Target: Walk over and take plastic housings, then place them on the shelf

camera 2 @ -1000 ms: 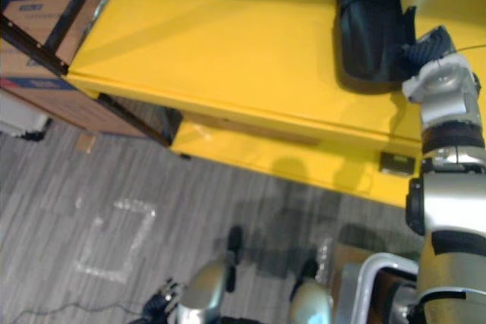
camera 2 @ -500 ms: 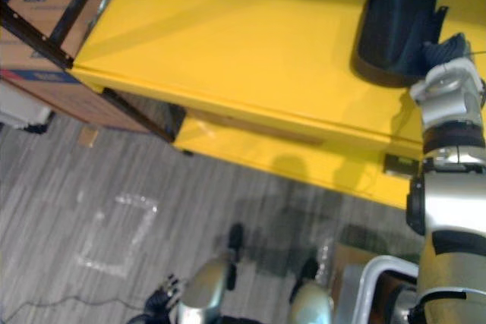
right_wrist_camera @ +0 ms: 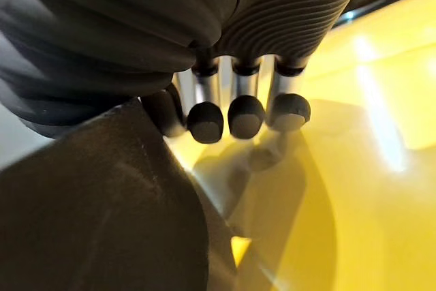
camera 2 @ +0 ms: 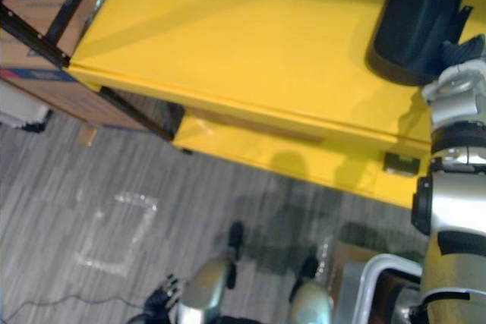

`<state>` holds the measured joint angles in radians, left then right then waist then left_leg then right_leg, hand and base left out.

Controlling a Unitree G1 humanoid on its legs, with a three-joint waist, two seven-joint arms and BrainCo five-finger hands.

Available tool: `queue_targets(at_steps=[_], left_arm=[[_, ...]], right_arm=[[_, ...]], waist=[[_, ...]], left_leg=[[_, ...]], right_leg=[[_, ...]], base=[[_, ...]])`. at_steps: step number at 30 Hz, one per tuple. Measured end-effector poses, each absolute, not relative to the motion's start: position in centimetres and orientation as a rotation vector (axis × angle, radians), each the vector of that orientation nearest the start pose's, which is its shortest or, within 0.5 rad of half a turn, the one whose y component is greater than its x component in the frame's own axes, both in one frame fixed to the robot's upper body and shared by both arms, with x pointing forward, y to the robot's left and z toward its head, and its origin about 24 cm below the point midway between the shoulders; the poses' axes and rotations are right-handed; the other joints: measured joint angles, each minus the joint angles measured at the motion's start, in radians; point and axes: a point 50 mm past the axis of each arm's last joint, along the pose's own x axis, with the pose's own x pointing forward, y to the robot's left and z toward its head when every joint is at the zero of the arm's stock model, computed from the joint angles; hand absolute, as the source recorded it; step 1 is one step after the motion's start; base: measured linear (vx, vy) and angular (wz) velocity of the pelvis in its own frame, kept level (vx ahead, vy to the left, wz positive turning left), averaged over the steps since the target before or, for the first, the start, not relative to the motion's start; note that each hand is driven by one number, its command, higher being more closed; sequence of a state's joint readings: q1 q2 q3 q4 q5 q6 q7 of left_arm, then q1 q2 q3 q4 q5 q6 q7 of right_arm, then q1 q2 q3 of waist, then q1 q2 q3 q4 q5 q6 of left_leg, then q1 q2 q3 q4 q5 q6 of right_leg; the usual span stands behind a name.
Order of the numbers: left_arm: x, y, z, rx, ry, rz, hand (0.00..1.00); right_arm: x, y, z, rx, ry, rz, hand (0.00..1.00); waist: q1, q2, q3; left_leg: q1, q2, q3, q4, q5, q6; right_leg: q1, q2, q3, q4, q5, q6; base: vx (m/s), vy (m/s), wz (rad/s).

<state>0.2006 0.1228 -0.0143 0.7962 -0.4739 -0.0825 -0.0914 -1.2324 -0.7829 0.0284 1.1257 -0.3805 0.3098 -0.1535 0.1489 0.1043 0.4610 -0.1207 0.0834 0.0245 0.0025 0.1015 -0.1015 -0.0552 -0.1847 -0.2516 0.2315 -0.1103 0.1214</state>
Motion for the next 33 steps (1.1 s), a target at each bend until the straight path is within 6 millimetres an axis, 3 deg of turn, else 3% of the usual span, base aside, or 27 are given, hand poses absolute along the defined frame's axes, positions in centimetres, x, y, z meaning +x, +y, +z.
queue_targets(at_steps=[9,10,18,21,27,33], left_arm=[[11.0,20.6,-13.7,-0.328,0.838,0.237,0.00],[11.1,20.5,-13.6,-0.330,0.834,0.232,0.00],[11.1,20.5,-13.6,-0.334,0.846,0.229,0.00],[11.1,20.5,-13.6,-0.333,0.846,0.229,0.00],[11.1,20.4,-13.6,-0.331,0.847,0.223,0.00],[11.1,20.2,-13.6,-0.330,0.846,0.217,0.00]], right_arm=[[35.8,-37.1,27.9,-0.857,0.158,-0.802,1.00],[35.7,-37.2,28.0,-0.866,0.160,-0.805,0.00],[35.5,-37.4,28.4,-0.927,0.146,-0.834,0.00],[35.4,-37.1,29.1,-0.959,0.057,-0.909,0.00],[34.7,-35.5,32.5,-0.920,-0.290,-1.107,0.00],[33.5,-32.0,35.9,-0.745,-0.703,-1.084,0.00]], waist=[[-0.003,-0.014,0.000],[-0.005,-0.015,0.000],[-0.016,-0.018,-0.001],[-0.023,-0.018,-0.001],[-0.028,-0.018,-0.001],[-0.030,-0.018,-0.001]], left_leg=[[0.016,0.000,0.013,-0.047,0.027,0.003],[0.016,0.000,0.013,-0.047,0.028,0.003],[0.016,0.000,0.014,-0.048,0.032,0.005],[0.017,0.000,0.014,-0.056,0.038,0.006],[0.018,0.002,0.014,-0.068,0.046,0.005],[0.019,0.001,0.014,-0.070,0.046,0.005]], right_leg=[[-0.012,0.000,0.008,-0.003,0.008,0.002],[-0.012,0.000,0.008,-0.003,0.009,0.002],[-0.012,0.000,0.008,-0.004,0.014,0.002],[-0.012,0.002,0.008,-0.010,0.018,0.001],[-0.014,0.005,0.007,-0.018,0.025,0.001],[-0.014,0.005,0.008,-0.020,0.025,0.001]], base=[[0.00,0.003,-0.02],[0.00,0.000,0.00],[0.00,0.000,0.00],[0.00,0.000,0.00],[0.00,0.000,0.00],[0.00,0.000,0.00]])
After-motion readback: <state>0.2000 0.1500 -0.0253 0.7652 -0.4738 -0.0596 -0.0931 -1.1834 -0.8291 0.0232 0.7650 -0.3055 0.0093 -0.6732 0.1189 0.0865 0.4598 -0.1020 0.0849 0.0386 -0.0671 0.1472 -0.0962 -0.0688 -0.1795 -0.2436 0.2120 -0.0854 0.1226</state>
